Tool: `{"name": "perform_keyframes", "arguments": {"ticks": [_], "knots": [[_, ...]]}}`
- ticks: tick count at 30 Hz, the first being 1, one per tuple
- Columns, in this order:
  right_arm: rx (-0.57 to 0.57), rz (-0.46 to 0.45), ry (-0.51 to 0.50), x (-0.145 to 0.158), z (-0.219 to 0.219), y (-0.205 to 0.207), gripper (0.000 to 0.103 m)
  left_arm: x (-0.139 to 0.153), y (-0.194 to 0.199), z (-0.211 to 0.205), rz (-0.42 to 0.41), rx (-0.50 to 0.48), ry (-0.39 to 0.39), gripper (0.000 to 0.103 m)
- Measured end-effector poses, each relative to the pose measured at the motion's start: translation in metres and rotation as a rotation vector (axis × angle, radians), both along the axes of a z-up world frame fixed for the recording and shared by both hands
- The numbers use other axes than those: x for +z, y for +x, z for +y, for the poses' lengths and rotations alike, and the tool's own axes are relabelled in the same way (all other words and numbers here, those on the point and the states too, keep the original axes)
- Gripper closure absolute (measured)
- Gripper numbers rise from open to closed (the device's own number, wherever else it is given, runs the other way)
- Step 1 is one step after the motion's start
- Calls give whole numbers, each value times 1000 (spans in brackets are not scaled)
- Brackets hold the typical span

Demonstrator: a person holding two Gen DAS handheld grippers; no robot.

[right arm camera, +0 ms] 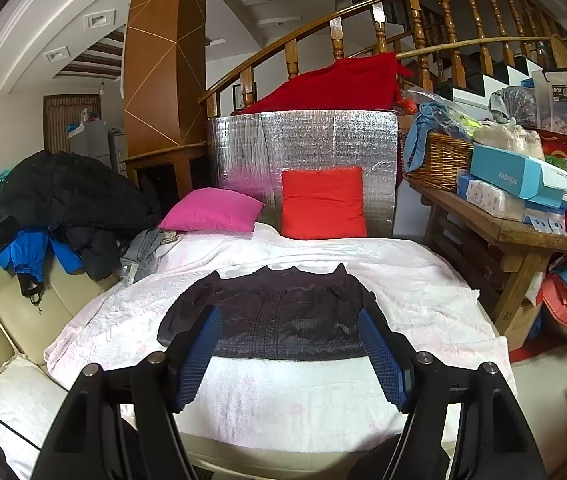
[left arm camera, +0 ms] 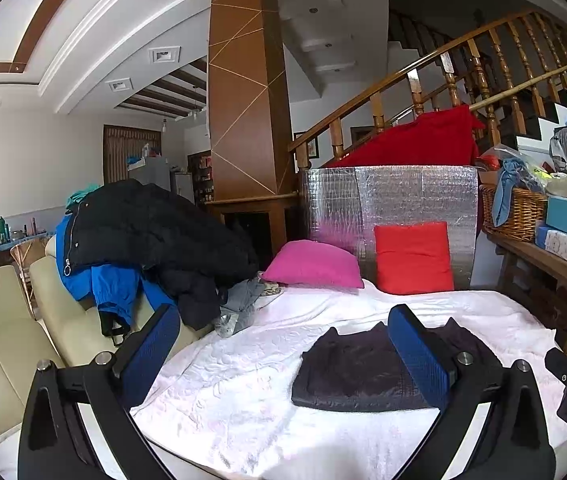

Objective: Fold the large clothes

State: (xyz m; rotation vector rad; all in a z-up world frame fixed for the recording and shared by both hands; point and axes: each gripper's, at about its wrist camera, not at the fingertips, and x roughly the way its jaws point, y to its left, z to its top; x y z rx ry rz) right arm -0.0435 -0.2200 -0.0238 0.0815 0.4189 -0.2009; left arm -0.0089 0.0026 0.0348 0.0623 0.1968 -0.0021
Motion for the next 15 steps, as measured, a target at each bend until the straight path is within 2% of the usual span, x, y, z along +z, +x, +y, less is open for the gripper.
{"name": "perform_keyframes", "arguments": {"ticks": [15], "knots": [[-1, -4, -2, 0, 0, 1, 28, 1, -2, -1, -1, 8, -1, 0]]}}
